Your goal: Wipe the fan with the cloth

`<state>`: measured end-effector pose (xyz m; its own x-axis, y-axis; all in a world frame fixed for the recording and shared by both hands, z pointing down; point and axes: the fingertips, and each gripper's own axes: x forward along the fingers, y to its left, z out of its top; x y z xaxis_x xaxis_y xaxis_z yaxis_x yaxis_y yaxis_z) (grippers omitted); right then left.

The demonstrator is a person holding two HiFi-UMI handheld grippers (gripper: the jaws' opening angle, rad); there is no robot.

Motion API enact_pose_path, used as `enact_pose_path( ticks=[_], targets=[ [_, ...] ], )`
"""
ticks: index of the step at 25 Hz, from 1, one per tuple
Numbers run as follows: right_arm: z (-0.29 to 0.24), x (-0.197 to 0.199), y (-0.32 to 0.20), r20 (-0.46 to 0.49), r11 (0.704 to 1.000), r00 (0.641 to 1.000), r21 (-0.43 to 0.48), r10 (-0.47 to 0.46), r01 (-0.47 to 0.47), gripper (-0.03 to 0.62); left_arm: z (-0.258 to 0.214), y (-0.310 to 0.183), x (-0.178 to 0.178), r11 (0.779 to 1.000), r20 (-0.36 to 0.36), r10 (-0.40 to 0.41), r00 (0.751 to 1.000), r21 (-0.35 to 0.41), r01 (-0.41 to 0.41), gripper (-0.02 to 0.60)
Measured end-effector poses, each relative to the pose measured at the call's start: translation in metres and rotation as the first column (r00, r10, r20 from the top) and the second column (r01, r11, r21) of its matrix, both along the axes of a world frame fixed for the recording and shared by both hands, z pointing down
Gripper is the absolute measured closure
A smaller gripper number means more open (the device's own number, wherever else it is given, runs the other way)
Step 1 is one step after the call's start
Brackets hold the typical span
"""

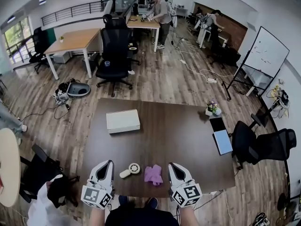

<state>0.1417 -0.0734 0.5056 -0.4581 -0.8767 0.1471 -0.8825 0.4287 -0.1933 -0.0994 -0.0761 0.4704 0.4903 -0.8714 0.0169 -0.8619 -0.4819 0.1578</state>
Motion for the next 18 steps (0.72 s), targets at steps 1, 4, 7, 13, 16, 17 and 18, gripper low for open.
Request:
enact_pose_path(
  ticks=[1,4,7,13,16,17,18],
  targets=[
    [0.001,0.0,-0.003,0.002,1.0,1.0,-0.002,0.012,-0.012,0.582,0.002,-0.002,0.0,1.0,0.001,0.007,1.0,-0.004,-0.007,0.586],
    [0.01,-0.002,-0.009,0.001,0.999,0.999,-0.015,0.035,-0.035,0.582,0.011,-0.007,-0.004,1.0,-0.001,0.021,1.0,-0.02,-0.021,0.586],
    [0.026,-0.008,-0.012,-0.027,0.998,0.999,-0.043,0.036,-0.037,0.583,0.019,-0.011,-0.013,0.999,-0.022,0.01,1.0,-0.048,-0.011,0.586],
    [0.089,-0.018,-0.02,-0.075,0.984,0.997,-0.173,0.025,-0.038,0.582,0.02,-0.022,-0.028,0.998,-0.044,0.002,0.999,-0.056,-0.005,0.586],
    [0.131,-0.018,-0.02,-0.11,0.961,0.994,-0.271,0.021,-0.05,0.582,0.026,-0.026,-0.028,0.998,-0.048,0.01,0.999,-0.06,-0.013,0.586],
    [0.146,-0.018,-0.019,-0.122,0.95,0.992,-0.309,0.015,-0.053,0.582,0.027,-0.027,-0.027,0.998,-0.053,0.014,0.998,-0.062,-0.017,0.586],
    [0.16,-0.019,-0.017,-0.135,0.937,0.991,-0.344,0.009,-0.055,0.582,0.027,-0.027,-0.027,0.998,-0.058,0.017,0.998,-0.063,-0.02,0.586]
  ],
)
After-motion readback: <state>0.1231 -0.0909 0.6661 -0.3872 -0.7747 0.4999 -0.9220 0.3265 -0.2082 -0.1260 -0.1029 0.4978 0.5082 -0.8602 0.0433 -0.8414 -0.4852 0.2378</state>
